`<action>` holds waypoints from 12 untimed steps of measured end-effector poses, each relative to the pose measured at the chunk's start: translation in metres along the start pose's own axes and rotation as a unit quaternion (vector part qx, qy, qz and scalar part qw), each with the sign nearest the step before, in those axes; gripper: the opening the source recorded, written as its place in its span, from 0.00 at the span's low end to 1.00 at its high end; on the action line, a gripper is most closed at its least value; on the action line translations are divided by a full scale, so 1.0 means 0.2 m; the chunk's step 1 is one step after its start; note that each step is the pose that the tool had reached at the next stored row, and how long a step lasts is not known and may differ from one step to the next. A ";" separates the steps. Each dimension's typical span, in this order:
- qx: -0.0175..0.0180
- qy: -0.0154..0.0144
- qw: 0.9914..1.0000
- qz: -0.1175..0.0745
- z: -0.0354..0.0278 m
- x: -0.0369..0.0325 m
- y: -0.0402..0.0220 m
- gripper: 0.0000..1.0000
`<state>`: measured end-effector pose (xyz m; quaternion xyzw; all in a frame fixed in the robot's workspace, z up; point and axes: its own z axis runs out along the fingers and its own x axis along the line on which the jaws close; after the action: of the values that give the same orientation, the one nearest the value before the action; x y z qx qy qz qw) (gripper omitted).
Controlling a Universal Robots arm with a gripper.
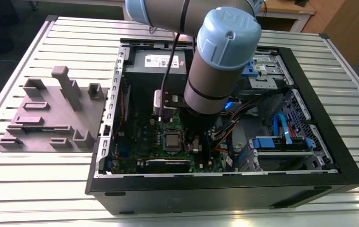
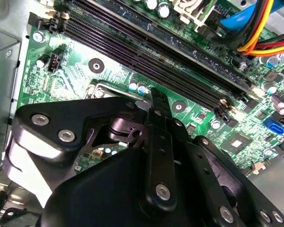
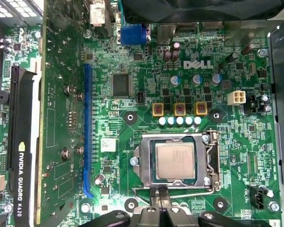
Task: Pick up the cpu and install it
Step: 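Install the first cpu locking lever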
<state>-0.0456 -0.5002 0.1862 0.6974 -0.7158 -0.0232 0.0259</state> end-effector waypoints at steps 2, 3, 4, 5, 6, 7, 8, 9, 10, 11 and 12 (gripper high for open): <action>0.000 0.000 1.000 0.000 -0.002 0.001 0.000 0.11; 0.000 0.000 1.000 0.000 -0.005 0.001 0.001 0.11; 0.000 -0.001 1.000 0.000 -0.010 0.001 0.001 0.11; 0.000 -0.001 1.000 0.000 -0.016 0.002 0.002 0.11; 0.000 0.000 1.000 0.000 -0.023 0.002 0.002 0.11; 0.000 0.000 1.000 0.000 -0.032 0.002 0.002 0.11; 0.000 0.000 1.000 0.000 -0.041 0.002 0.003 0.11; 0.000 0.000 1.000 0.000 -0.051 0.002 0.003 0.11; 0.000 0.000 1.000 0.000 -0.063 0.002 0.004 0.11; 0.000 0.000 1.000 0.000 -0.074 0.002 0.005 0.11; 0.000 0.000 1.000 0.000 -0.086 0.002 0.006 0.11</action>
<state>-0.0456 -0.5006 0.2036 0.6974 -0.7158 -0.0232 0.0259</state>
